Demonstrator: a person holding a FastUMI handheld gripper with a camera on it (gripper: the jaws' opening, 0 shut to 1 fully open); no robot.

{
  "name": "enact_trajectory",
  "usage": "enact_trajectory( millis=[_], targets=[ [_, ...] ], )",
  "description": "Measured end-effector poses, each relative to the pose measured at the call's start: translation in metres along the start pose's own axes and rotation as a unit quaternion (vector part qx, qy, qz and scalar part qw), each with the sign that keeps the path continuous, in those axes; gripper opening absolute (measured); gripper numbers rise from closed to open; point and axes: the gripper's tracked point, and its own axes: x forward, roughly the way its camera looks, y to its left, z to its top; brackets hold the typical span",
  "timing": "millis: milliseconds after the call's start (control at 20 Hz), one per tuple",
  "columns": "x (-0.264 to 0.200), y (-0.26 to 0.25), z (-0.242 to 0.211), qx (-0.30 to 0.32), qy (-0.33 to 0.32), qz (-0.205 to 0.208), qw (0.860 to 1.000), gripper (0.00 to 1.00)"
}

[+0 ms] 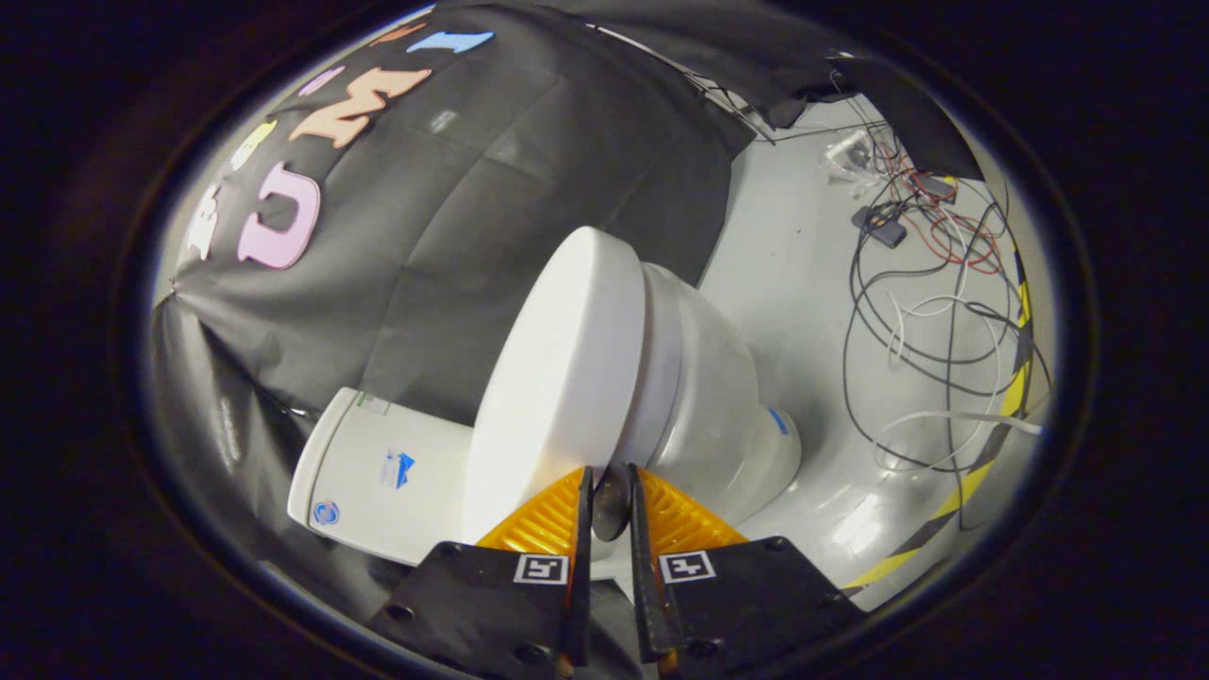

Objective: Open the toilet lid.

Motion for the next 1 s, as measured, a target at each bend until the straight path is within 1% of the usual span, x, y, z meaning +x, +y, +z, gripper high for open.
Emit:
enact_trajectory(
  millis=[300, 500, 600, 650, 700, 750, 850, 1000],
  targets=[
    [-0.010, 0.024, 0.014, -0.011, 0.001, -0.003, 1.000, 0.21],
    [-0.021, 0.048, 0.022, -0.040, -0.005, -0.007, 0.999, 0.21],
    [-0.025, 0.057, 0.026, -0.041, -0.006, -0.005, 0.999, 0.21],
    [-0.028, 0.058, 0.029, -0.039, -0.006, -0.011, 0.999, 0.21],
    [-0.020, 0.061, 0.029, -0.035, -0.013, -0.011, 0.999, 0.21],
    [-0.024, 0.065, 0.030, -0.037, -0.009, -0.014, 0.999, 0.11],
    [-0.029, 0.069, 0.030, -0.038, -0.007, -0.016, 0.999, 0.11],
    [-0.035, 0.083, 0.034, -0.023, -0.014, 0.005, 1.000, 0.11]
  ],
)
